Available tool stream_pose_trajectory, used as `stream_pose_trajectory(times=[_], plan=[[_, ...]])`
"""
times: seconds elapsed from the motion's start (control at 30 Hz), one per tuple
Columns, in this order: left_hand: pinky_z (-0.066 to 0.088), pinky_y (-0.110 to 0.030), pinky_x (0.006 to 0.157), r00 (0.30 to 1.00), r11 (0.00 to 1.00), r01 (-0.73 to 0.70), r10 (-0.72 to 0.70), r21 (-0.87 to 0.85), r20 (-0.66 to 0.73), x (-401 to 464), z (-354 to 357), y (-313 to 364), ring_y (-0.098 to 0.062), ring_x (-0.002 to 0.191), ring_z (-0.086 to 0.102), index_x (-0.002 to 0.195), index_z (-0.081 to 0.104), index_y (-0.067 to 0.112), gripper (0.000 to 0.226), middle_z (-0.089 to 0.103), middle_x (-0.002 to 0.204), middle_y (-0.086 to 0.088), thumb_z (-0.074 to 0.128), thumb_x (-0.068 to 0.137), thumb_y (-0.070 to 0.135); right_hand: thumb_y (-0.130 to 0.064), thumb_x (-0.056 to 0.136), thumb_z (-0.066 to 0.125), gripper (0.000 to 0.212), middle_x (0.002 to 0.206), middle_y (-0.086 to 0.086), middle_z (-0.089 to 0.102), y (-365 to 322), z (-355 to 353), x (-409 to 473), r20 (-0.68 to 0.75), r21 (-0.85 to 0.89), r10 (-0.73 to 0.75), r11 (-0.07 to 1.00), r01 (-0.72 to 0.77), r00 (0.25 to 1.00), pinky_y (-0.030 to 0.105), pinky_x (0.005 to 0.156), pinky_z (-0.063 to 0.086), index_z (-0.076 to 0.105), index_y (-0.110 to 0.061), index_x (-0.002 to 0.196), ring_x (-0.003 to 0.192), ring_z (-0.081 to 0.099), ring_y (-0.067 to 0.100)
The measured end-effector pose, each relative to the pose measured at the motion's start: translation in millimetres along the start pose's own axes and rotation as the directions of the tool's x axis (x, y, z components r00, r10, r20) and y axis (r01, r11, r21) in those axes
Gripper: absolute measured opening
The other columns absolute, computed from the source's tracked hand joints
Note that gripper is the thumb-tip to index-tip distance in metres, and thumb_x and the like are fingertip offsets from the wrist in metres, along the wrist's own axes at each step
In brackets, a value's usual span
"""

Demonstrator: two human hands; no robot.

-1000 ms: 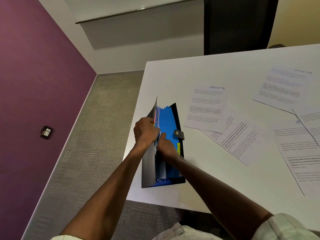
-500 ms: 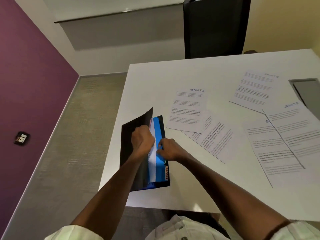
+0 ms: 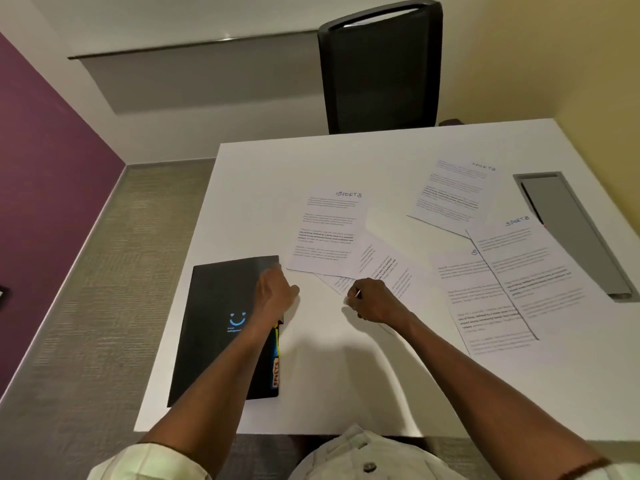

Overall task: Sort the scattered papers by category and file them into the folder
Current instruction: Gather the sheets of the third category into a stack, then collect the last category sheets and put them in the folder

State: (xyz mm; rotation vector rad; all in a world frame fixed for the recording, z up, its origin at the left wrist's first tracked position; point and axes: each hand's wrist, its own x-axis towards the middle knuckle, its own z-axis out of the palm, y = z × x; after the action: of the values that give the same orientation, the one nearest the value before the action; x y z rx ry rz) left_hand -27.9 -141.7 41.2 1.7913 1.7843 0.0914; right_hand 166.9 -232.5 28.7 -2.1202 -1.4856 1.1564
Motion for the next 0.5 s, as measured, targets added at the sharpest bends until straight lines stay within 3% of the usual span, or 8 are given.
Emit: stream_pose_trajectory(times=[0.17,0.27,0.4,0.5], plan=[[0.044,-0.027,0.092,1.0,0.993,0.005,-0.004,-0.118,0.005,-10,13,22,-0.026,0.119,0.058,0.144,0.042,0.001,0.064,0.061,0.12,-0.01,0.068,0.088,0.016,-0.019,0.089,0.063,0.008,0.096,0.007,0.066,26,-28,0,-0.014,0.004,-0.018,1.0,0.018,1.0,0.03,0.08,0.05,0.058,-0.017,0.083,0.08,0.056,0.019],[0.042,-0.028,0.097,1.0,0.991,0.011,-0.012,-0.135,-0.011,-17,20,31,-0.027,0.127,0.054,0.146,0.04,0.002,0.066,0.054,0.14,-0.015,0.068,0.088,0.016,-0.015,0.089,0.06,0.009,0.092,0.005,0.065,41,-43,-2,-0.041,-0.016,-0.042,0.999,0.041,0.998,0.027,0.077,0.047,0.058,-0.015,0.08,0.079,0.056,0.018],[0.036,-0.018,0.081,0.999,0.988,0.027,-0.031,-0.155,-0.029,-21,30,40,-0.024,0.128,0.053,0.146,0.039,0.003,0.063,0.053,0.142,-0.015,0.067,0.091,0.015,-0.013,0.088,0.057,0.011,0.095,0.007,0.069,59,-59,-1,-0.073,-0.022,-0.025,0.999,0.023,0.997,0.028,0.077,0.049,0.059,-0.014,0.078,0.084,0.063,0.024],[0.034,-0.016,0.081,0.998,0.982,0.039,-0.046,-0.186,-0.035,-21,37,44,-0.023,0.128,0.053,0.145,0.04,0.003,0.061,0.052,0.143,-0.013,0.066,0.091,0.014,-0.013,0.086,0.055,0.012,0.092,0.005,0.069,70,-65,3,-0.08,-0.014,0.025,1.0,-0.026,0.996,0.032,0.075,0.053,0.061,-0.013,0.076,0.079,0.064,0.022]])
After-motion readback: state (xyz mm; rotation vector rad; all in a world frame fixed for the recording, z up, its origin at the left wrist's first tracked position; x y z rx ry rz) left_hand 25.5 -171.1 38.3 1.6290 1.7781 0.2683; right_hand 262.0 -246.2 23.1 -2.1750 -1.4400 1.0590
